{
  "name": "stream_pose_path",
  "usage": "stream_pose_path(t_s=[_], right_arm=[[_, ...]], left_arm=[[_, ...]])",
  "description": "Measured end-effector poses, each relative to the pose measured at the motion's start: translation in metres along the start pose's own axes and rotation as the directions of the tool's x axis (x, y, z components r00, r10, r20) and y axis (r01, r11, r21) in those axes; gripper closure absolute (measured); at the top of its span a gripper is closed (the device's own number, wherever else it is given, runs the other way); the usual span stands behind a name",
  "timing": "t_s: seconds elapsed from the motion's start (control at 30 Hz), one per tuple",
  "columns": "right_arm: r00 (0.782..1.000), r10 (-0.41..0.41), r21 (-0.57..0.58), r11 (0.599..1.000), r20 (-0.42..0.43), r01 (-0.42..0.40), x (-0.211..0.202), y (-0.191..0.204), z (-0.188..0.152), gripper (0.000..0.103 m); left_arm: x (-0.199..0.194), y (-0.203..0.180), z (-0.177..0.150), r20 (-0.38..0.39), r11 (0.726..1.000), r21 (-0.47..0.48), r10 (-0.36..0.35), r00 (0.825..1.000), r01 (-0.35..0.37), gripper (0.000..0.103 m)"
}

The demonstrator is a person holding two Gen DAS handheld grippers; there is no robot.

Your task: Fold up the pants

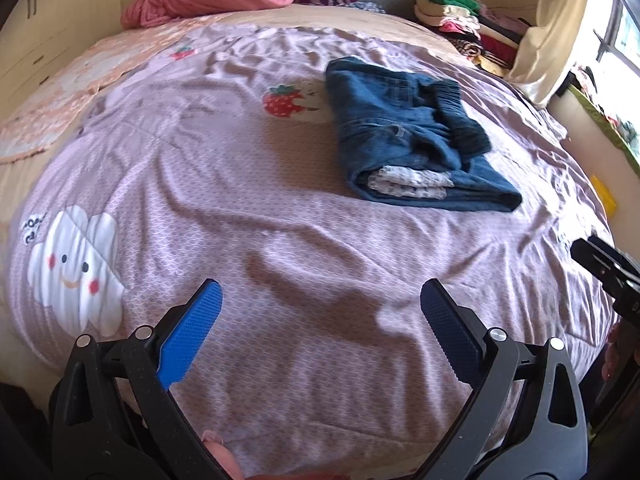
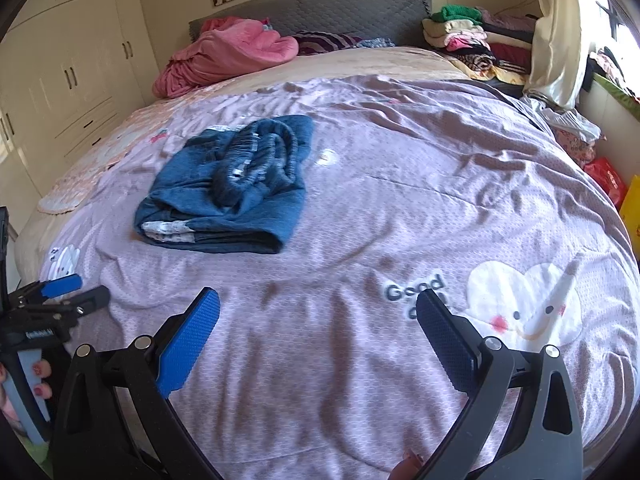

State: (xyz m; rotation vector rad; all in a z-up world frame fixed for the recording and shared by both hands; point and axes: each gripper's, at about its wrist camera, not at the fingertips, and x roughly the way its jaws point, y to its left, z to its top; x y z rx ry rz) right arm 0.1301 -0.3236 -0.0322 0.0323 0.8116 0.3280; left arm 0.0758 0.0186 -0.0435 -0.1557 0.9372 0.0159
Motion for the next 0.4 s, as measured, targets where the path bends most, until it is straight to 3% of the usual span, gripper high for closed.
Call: stream_pose_path(t_s=[0.13, 0.27, 0.4], right_arm=[[0.999, -0.049, 0.057, 0.997, 0.007, 0.048, 0.004, -0.035, 0.008, 0.005], [0.987, -0.159, 0.132, 0.979, 0.021, 0.155, 0.004, -0.1, 0.029, 0.005], [0.95, -0.311, 0.196, 0.931, -0.013, 0.307, 0.013, -0.18, 0.054, 0.005]], left_arm=[[0.002, 0.027, 0.02, 0.022, 0.999, -0.048, -0.011, 1.0, 0.012, 0.01], [0.025, 0.077, 0.06, 0.004, 0.986, -0.087, 0.142, 0.99, -0.141, 0.01], [0.06, 0.14, 0.098, -0.055, 0.956, -0.159, 0.241, 0.969, -0.247, 0.01]])
